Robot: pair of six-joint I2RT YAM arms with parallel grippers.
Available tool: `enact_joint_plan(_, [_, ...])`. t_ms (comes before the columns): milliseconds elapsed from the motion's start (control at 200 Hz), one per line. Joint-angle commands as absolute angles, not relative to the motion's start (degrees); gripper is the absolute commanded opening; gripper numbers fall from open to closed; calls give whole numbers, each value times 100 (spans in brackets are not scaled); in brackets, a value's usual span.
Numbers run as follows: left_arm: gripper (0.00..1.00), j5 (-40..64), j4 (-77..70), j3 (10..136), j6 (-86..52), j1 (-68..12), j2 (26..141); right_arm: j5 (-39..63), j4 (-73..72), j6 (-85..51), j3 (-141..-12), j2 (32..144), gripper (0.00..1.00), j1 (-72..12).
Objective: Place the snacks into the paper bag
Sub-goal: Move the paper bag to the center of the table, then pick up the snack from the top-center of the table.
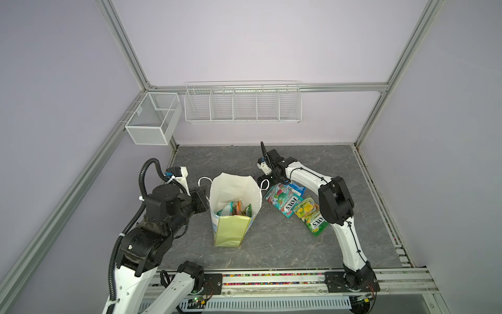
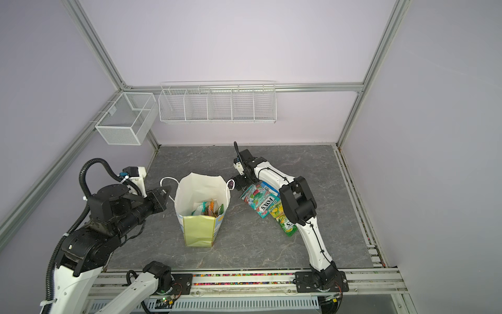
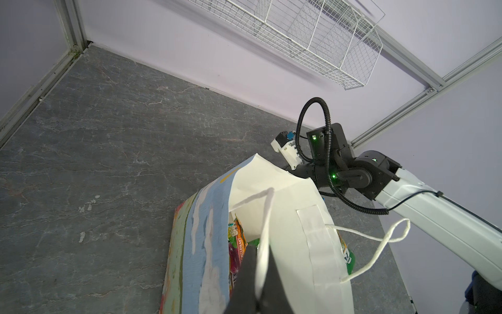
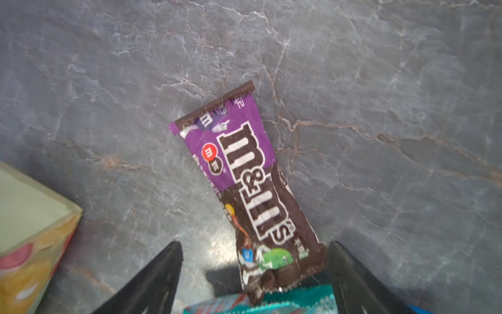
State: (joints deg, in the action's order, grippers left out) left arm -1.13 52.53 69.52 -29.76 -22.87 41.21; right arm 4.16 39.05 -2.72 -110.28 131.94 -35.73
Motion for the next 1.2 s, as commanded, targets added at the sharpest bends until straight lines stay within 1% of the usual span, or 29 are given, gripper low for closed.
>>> enact_joint_plan(0, [0, -45, 4996, 6970, -3041, -2252, 4051, 208, 4092, -97, -11209, 13364, 85, -3612])
enact_joint_plan(350, [0, -28, 4992, 6867, -3067, -2251, 3929, 193, 4283, -88, -11673, 13818, 84, -3653])
enact_joint_plan(785, [0, -16, 4992, 6882, -3076, -2251, 3926, 108, 4408, -114, -11760, 14001, 74, -3732])
enact_joint_plan(1195, [0, -8, 5000, 6908, -3125, -2251, 3911, -36, 4327, -201, -11639, 13824, 44, -3805])
